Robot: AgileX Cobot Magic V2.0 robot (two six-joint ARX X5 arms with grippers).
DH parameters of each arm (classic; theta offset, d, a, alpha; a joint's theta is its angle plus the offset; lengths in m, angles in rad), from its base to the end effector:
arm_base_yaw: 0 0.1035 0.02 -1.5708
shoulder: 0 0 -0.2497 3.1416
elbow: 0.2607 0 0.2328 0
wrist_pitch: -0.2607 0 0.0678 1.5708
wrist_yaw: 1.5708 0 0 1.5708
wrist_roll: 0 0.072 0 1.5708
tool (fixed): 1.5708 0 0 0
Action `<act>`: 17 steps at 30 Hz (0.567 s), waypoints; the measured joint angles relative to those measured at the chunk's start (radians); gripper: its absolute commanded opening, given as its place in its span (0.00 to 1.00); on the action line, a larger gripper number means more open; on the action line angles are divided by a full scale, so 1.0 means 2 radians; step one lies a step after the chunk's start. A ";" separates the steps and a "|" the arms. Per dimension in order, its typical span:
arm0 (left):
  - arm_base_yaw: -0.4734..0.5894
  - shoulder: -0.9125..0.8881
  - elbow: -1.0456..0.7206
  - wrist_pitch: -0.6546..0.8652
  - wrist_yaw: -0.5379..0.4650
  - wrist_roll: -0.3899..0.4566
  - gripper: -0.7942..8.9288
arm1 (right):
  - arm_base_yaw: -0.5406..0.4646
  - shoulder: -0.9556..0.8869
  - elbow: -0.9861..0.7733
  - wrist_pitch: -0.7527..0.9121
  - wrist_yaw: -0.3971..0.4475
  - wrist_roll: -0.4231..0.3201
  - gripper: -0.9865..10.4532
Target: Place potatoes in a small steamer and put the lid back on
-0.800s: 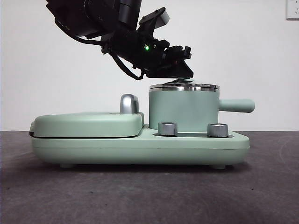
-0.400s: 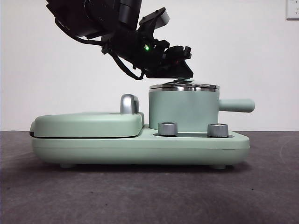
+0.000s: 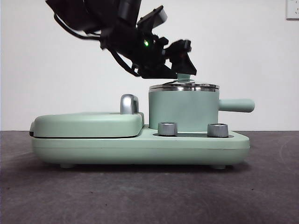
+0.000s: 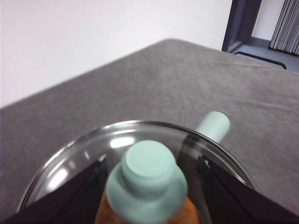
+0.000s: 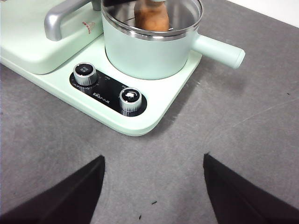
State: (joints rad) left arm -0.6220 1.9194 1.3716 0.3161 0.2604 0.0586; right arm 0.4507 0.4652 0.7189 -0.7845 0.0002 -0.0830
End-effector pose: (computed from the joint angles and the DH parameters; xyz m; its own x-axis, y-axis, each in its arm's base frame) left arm 0.3649 -0.2844 0.2407 0.6143 -0.7572 -0.2219 0.7763 0.6304 -0.0020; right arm 0.1081 0.0523 0.2593 0.7764 0.3755 -0.5062 -0.4717 0.8788 -0.0716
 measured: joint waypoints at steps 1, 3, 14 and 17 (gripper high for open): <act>0.000 -0.010 0.000 -0.015 0.000 -0.002 0.41 | 0.000 0.000 0.000 0.000 0.000 0.000 0.37; 0.000 -0.038 0.000 -0.051 0.000 -0.006 0.41 | 0.000 0.000 0.000 0.000 0.000 0.000 0.37; 0.043 -0.192 -0.027 -0.204 0.023 0.000 0.40 | 0.000 0.000 0.000 0.000 0.000 0.000 0.37; 0.066 -0.250 -0.091 -0.208 0.025 -0.004 0.40 | 0.000 0.000 0.000 0.000 0.000 0.000 0.37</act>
State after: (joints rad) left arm -0.4908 1.4197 1.1904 -0.1009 0.3111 0.0513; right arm 0.4507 0.4652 0.7189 -0.7845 -0.0002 -0.0822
